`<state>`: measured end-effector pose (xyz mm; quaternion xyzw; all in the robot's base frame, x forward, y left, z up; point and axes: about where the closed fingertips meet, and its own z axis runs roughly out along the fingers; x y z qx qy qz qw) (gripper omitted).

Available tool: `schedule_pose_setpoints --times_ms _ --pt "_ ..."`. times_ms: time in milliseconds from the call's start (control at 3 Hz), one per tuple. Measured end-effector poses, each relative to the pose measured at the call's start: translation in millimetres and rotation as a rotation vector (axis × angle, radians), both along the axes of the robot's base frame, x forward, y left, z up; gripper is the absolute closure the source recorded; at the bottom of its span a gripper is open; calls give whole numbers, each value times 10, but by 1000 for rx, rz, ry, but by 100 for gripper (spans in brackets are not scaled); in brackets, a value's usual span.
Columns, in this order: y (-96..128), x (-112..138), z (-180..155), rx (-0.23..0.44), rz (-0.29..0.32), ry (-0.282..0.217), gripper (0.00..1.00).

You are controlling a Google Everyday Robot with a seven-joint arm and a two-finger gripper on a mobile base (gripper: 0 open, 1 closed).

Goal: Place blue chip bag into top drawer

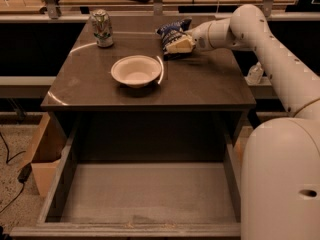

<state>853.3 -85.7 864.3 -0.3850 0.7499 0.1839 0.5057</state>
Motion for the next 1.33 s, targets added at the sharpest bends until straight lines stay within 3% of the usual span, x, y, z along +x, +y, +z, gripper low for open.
schedule_pose_setpoints --times_ms 333,667,1000,1333 --pt "-96 -119 300 8 8 -40 80" --pt "-268 -451 647 65 68 -84 99" --pt "-513 -932 921 164 178 -81 100" --pt "-412 -1105 835 155 250 -34 100"
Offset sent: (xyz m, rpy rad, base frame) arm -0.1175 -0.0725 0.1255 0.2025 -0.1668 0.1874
